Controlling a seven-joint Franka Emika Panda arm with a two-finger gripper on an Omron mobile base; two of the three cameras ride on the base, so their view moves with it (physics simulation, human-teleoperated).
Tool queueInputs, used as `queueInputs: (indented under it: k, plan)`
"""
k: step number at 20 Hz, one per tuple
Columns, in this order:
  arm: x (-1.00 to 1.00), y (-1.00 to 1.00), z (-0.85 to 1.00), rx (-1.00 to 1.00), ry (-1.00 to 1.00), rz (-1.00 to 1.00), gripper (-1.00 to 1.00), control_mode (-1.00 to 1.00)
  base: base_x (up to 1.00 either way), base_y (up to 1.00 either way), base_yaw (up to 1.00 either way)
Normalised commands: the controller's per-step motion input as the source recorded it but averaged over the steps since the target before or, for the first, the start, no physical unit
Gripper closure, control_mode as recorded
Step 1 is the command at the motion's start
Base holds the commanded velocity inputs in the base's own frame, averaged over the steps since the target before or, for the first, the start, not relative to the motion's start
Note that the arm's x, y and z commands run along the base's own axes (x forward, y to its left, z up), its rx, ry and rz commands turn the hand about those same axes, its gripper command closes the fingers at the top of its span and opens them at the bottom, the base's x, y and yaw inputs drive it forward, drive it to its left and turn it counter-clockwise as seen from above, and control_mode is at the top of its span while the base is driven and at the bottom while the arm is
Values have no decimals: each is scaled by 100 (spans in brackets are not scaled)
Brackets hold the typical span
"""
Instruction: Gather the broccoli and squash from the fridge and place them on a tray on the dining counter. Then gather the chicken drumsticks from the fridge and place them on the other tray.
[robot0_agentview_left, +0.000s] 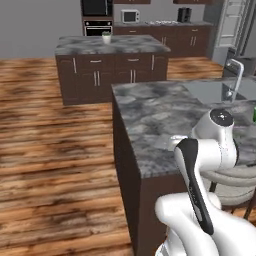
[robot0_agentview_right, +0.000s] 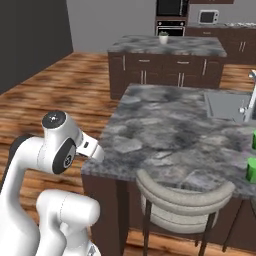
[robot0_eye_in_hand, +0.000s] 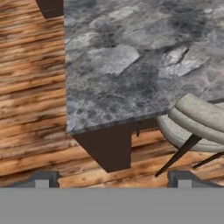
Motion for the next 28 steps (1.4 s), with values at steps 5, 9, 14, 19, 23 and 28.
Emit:
queueInputs:
  k: [5, 9, 14, 19, 23, 28]
  plan:
    - [0, 0, 0, 0, 0, 0, -100, 100, 2, 100, -12]
    - [0, 0, 0, 0, 0, 0, -100, 100, 26, 100, -18]
    - [0, 0, 0, 0, 0, 0, -100, 100, 38, 90, -41]
    - [0, 0, 0, 0, 0, 0, -100, 100, 47, 78, -49]
    - [0, 0, 0, 0, 0, 0, -100, 100, 73, 83, -44]
    - [0, 0, 0, 0, 0, 0, -100, 100, 81, 88, -41]
